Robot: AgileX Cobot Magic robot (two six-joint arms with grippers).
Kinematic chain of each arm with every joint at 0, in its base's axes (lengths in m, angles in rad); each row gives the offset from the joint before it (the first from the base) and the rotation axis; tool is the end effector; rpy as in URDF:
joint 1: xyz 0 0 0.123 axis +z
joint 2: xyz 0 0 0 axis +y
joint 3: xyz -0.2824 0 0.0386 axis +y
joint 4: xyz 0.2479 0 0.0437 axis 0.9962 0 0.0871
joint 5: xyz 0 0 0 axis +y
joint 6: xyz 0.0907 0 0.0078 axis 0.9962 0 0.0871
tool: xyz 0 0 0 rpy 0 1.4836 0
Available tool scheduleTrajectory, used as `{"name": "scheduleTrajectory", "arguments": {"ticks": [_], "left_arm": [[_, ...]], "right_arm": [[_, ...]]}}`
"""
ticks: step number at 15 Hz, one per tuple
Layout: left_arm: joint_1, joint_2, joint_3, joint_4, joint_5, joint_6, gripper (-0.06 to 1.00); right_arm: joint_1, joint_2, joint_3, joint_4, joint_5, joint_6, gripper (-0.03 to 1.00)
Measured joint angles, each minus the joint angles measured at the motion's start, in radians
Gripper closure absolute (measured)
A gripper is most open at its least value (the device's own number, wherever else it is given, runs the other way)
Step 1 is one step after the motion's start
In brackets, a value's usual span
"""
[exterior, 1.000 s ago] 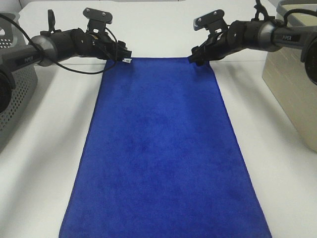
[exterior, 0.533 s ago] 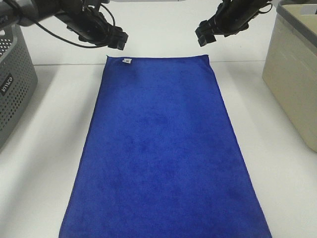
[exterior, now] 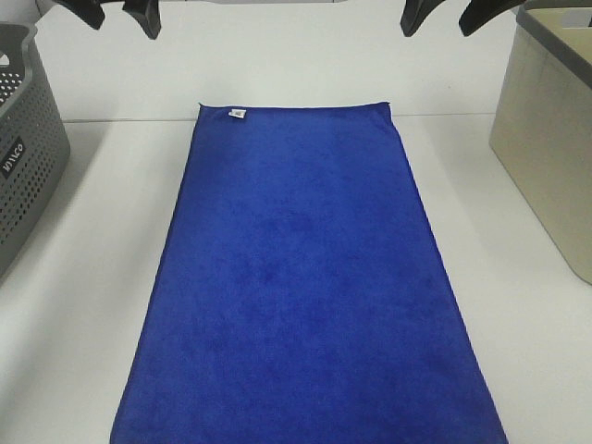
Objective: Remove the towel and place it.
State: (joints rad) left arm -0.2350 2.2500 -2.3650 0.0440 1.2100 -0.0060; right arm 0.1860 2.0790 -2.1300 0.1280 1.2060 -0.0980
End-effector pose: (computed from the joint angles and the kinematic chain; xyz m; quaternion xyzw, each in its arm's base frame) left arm 0.4843 -0.1121 0.3134 0.1115 0.9539 -0.0116 0.2783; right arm 0.4502 0.0958 0.3281 -0.1296 0.9579 0.0744 0.2453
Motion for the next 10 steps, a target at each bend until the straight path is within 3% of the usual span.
{"name": "scheduleTrajectory", "arguments": {"ticks": [3,7,10], "left_arm": [[0.043,-0.078,0.000,0.002,0.004,-0.064,0.27],[0.197,-0.169,0.035,-0.028,0.004,-0.079,0.27],[0.280,-0.222,0.109,-0.062,0.004,-0.072,0.27]], "right_arm": [[-0.017,-0.059,-0.033,-0.043,0.009,0.065,0.22],[-0.179,-0.123,-0.034,-0.047,0.011,0.108,0.22],[-0.210,-0.171,-0.008,-0.052,0.011,0.098,0.22]]}}
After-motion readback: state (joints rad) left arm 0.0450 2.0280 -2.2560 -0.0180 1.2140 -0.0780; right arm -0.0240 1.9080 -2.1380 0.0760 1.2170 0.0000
